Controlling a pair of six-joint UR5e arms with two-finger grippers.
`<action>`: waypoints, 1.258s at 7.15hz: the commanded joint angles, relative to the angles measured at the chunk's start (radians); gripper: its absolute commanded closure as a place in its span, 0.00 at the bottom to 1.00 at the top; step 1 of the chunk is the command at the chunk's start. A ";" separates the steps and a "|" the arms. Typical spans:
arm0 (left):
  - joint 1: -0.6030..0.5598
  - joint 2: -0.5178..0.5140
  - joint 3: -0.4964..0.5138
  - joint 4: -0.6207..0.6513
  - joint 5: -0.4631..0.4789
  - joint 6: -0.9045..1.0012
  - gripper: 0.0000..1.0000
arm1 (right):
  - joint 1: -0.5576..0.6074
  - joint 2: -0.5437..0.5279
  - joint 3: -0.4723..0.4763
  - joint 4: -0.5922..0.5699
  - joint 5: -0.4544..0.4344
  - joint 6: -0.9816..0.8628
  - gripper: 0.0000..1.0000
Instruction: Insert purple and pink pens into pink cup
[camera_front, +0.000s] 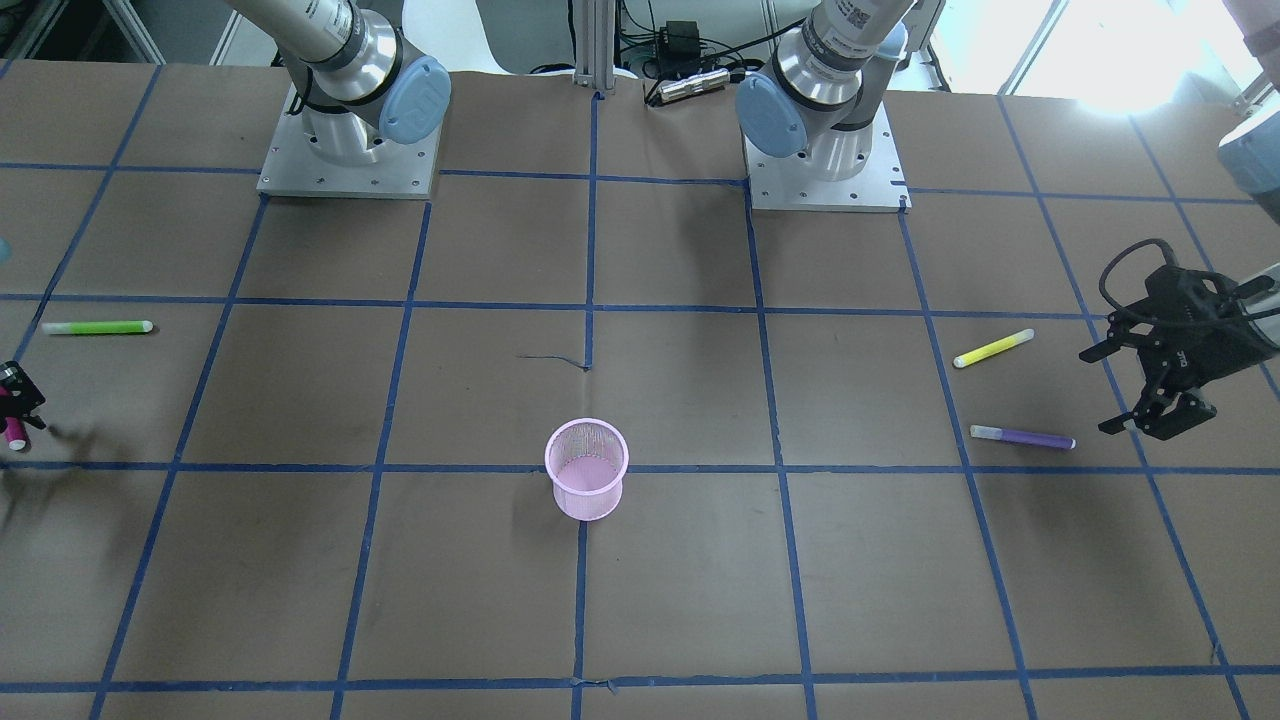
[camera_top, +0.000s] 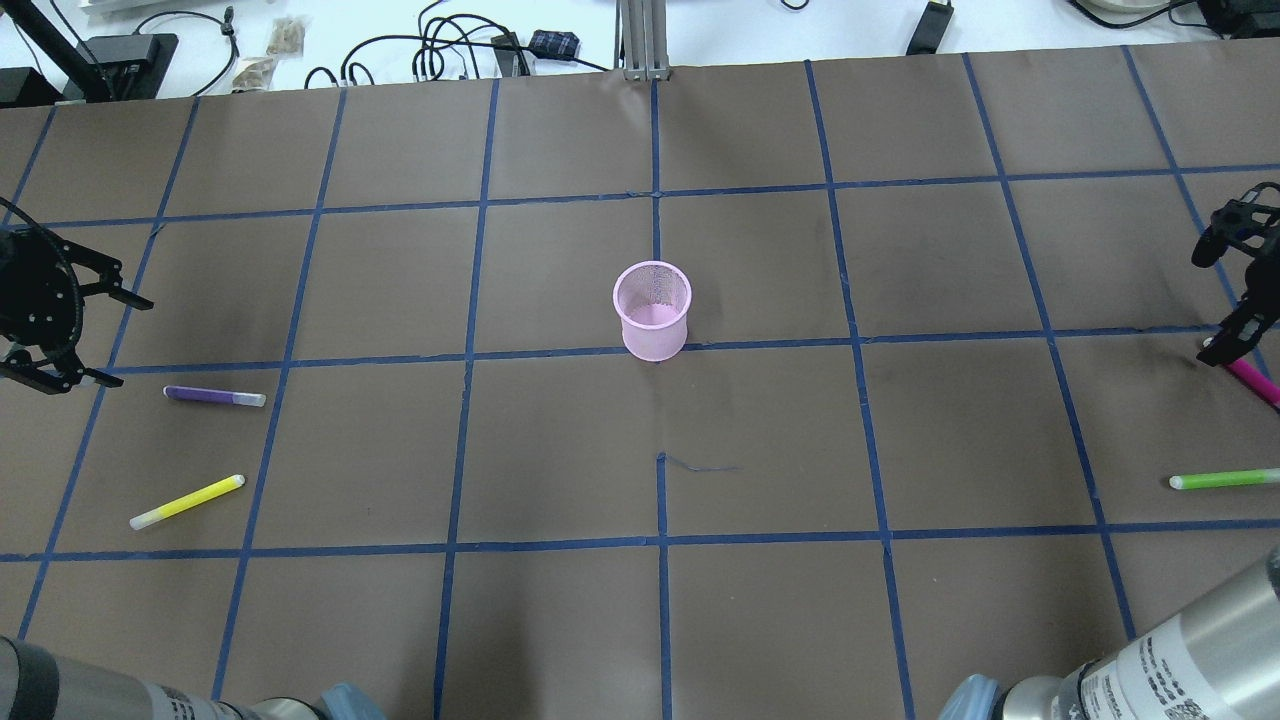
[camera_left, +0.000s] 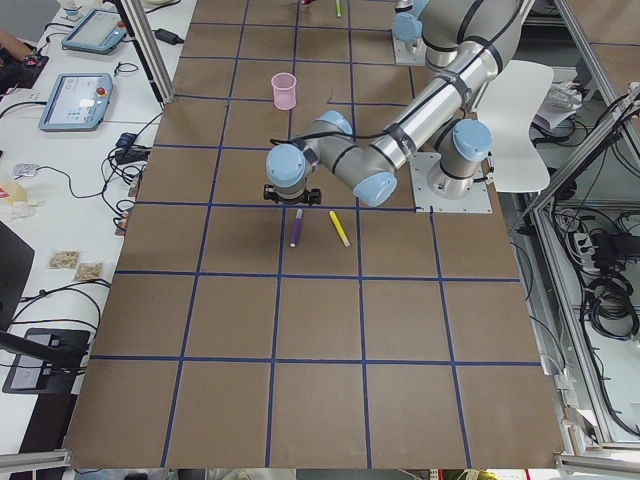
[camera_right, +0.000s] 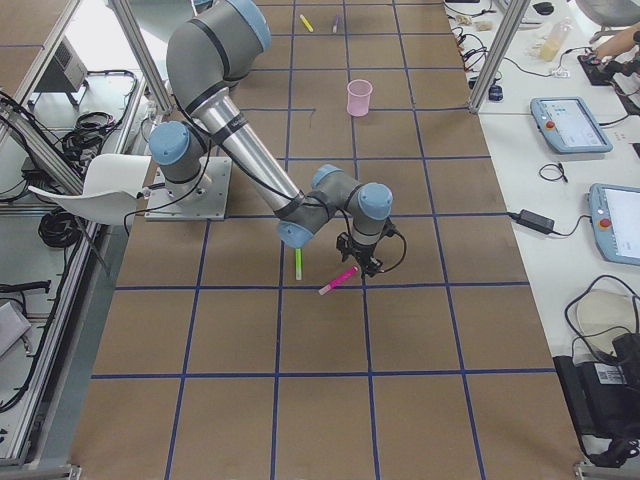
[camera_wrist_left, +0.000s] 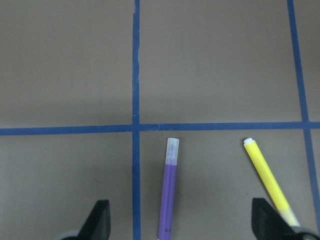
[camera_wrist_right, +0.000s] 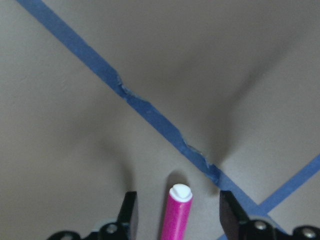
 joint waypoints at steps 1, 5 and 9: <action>0.022 -0.132 0.042 0.112 -0.009 0.124 0.00 | -0.002 0.004 0.002 0.001 -0.002 0.007 0.58; 0.025 -0.215 0.041 0.095 0.003 0.147 0.00 | 0.000 0.001 0.002 0.009 -0.024 0.012 0.90; 0.025 -0.218 0.036 0.100 0.004 0.126 0.09 | 0.119 -0.187 -0.004 0.113 0.110 0.111 1.00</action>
